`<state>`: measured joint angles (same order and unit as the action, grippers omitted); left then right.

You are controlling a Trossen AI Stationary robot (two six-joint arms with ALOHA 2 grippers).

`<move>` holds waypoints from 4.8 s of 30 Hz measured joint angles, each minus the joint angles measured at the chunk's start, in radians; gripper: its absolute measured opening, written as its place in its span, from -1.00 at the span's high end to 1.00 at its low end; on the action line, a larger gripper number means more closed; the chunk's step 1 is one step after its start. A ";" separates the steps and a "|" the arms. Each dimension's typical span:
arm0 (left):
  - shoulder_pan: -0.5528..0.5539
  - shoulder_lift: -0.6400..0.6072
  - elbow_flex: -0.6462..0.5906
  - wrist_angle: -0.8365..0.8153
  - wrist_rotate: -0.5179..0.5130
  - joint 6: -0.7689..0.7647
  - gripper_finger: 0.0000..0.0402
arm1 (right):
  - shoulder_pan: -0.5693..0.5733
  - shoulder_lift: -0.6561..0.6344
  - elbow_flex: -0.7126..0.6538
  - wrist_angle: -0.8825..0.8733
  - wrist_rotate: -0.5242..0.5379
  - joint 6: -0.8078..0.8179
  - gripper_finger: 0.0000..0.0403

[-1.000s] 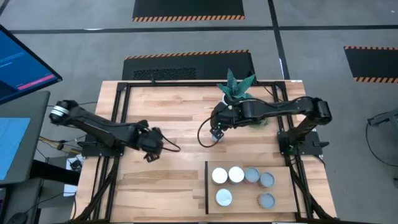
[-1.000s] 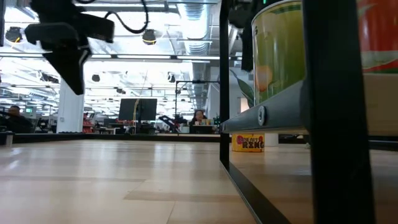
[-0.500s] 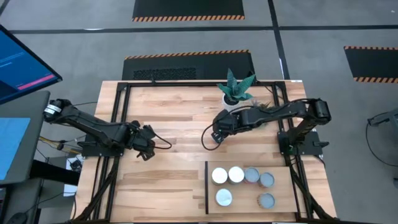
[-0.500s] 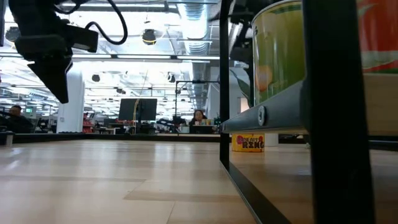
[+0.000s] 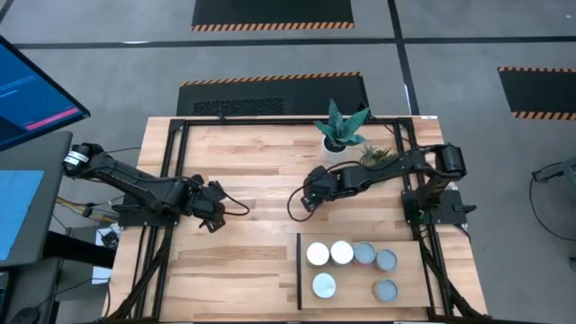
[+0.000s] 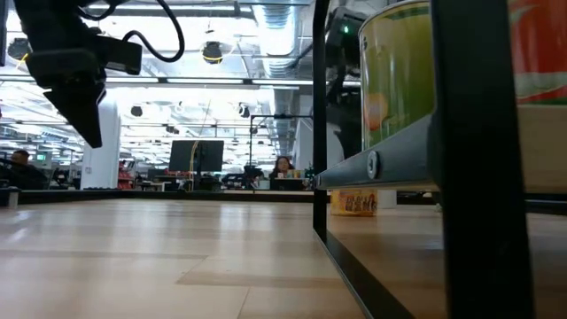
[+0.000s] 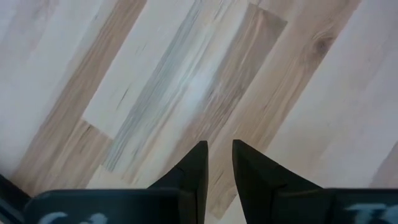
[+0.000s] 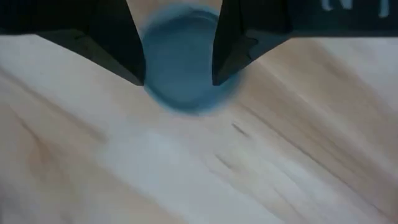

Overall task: Pick and place cans onto a shelf
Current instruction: Put the canned pineapple rings on the shelf

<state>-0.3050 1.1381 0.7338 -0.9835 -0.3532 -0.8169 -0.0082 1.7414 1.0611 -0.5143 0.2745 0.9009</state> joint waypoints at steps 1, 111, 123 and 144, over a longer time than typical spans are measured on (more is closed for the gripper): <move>0.000 0.000 0.000 0.006 0.004 0.000 0.70 | 0.001 0.013 0.001 -0.002 0.002 -0.001 -0.04; 0.000 0.001 0.001 0.093 0.006 0.001 0.69 | 0.081 0.039 -0.071 0.140 -0.015 0.042 0.38; 0.000 0.001 0.001 0.115 0.005 0.001 0.69 | 0.078 0.039 -0.046 0.126 0.005 0.034 0.94; 0.000 0.001 0.001 0.132 -0.029 0.009 0.69 | 0.438 -0.279 0.494 -0.784 0.242 0.142 0.98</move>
<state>-0.3051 1.1389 0.7345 -0.8516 -0.3824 -0.8078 0.4293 1.4626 1.5552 -1.2980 0.5166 1.0429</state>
